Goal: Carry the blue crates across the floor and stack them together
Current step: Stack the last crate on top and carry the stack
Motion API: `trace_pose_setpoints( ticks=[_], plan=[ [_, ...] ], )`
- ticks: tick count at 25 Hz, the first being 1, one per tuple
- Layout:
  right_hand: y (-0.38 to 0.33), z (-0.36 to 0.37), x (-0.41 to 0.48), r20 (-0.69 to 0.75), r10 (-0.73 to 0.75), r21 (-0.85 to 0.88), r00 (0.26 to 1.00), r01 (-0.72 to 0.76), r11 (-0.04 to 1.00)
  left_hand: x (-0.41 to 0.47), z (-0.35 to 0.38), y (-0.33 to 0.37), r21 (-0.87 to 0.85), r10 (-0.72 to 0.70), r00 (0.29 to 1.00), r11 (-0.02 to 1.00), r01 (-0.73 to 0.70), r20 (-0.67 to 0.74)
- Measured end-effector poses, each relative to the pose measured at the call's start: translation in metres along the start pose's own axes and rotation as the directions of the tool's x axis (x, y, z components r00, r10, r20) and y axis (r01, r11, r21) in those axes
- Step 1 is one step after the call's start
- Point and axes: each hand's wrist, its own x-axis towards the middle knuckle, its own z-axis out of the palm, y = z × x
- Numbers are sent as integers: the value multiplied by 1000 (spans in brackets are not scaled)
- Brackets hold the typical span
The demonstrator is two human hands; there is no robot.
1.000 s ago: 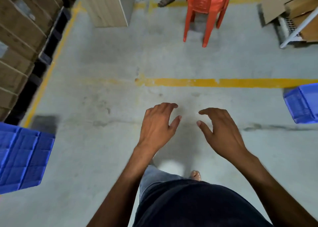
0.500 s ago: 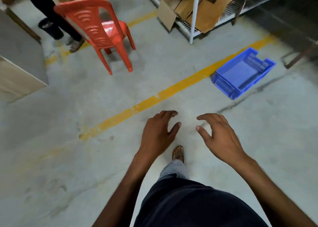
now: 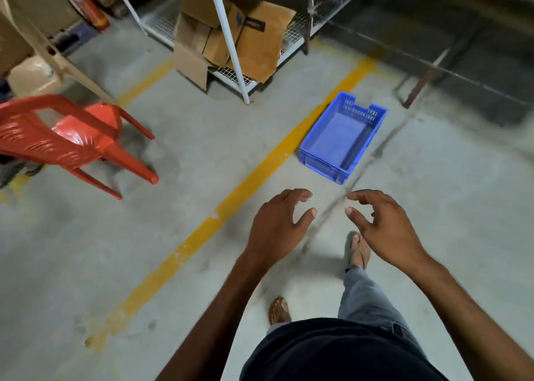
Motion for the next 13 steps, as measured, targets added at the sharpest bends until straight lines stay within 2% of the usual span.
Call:
trace_pose_setpoints(
  ticks=[8,13],
  plan=[
    [124,-32,219,188,82,10,979,-86,996,189,121,26,-240,-291,952,921,307,98],
    [198,-3,329,350,156,-119,924,-121,985,275,188,13,-351,-414,895,823,447,169]
  ],
)
